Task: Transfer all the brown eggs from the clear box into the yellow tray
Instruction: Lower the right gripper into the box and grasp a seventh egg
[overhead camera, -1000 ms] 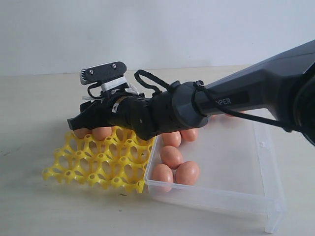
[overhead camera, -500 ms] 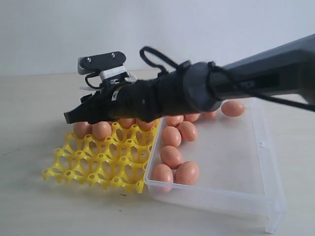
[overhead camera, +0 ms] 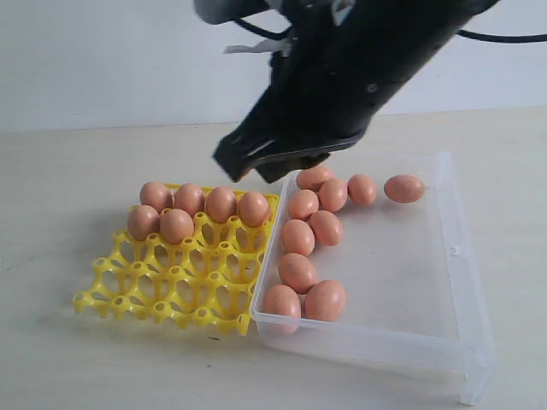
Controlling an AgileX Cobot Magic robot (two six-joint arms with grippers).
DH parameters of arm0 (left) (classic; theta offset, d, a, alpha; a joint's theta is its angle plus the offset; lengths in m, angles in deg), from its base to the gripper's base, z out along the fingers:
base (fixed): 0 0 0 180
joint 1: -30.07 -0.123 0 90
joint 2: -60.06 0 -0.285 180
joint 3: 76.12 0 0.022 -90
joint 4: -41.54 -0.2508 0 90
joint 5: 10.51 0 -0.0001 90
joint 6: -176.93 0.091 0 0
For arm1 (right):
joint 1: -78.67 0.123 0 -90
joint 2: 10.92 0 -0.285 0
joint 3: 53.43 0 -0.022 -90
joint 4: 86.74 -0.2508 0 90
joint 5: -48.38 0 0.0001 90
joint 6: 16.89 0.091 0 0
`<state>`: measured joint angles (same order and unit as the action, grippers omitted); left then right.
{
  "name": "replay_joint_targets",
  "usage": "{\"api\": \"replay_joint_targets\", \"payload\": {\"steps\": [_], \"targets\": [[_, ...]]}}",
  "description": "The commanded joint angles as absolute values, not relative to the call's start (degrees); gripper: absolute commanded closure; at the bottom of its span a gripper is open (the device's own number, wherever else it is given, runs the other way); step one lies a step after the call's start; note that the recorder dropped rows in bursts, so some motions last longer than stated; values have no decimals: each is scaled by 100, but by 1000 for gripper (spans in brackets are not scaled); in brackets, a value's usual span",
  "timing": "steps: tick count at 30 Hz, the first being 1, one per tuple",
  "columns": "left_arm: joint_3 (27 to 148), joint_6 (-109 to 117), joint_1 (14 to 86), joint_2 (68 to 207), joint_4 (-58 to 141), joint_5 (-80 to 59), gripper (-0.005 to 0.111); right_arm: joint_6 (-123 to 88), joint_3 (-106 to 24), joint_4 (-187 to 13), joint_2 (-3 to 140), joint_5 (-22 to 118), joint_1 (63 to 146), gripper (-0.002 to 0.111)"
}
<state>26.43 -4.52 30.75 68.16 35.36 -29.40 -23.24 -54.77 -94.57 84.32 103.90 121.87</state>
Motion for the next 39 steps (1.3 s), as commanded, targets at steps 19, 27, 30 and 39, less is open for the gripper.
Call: {"api": "replay_joint_targets", "payload": {"steps": [19, 27, 30, 39], "targets": [[2666, -477, 3068, 6784, 3574, -2861, 107, -2685, -5867, -9221, 11244, 8986, 10450, 55], [2666, -477, 3068, 6784, 3574, -2861, 107, -2698, -6173, -9222, 11665, 8907, 10450, 55], [2666, -477, 3068, 6784, 3574, -2861, 107, -2698, -6173, -9219, 11804, 8883, 10450, 55], [2666, -477, 3068, 6784, 3574, -2861, 107, -2688, -6173, -9230, 12257, 8878, 10450, 55]]}}
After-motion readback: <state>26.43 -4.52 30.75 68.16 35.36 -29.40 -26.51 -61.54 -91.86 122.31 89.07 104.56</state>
